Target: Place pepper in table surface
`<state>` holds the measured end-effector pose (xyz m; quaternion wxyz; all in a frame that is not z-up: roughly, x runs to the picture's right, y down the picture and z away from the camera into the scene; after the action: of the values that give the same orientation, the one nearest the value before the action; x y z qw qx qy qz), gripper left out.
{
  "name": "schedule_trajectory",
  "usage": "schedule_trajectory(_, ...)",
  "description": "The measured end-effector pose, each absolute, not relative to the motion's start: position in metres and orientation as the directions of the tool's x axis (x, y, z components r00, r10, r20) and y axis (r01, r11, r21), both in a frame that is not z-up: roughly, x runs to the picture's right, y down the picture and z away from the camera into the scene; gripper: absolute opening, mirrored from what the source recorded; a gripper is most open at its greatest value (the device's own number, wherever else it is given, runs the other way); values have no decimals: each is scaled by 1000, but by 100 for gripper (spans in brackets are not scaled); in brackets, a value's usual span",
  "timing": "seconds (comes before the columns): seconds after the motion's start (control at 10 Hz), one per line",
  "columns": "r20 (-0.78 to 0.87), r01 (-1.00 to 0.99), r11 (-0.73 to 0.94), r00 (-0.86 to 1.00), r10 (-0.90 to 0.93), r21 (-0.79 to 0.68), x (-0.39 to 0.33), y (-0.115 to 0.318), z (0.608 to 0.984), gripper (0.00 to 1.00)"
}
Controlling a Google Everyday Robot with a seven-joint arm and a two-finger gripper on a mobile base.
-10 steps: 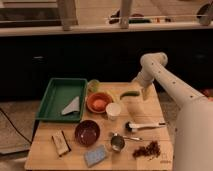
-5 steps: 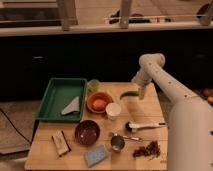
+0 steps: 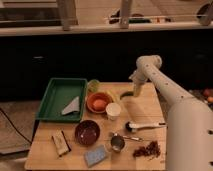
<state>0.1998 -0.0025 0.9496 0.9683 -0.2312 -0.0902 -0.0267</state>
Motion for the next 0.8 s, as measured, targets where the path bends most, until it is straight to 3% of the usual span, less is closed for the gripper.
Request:
schedule_trajectory(0.6,181,51,874,983,43,-483,197,19,975,80)
schedule_trajectory(0.7,181,47,870,982,49,-491,200,23,979,78)
schedule_trajectory(0.8,184,44,863,981,56,-502,203,28,983,67)
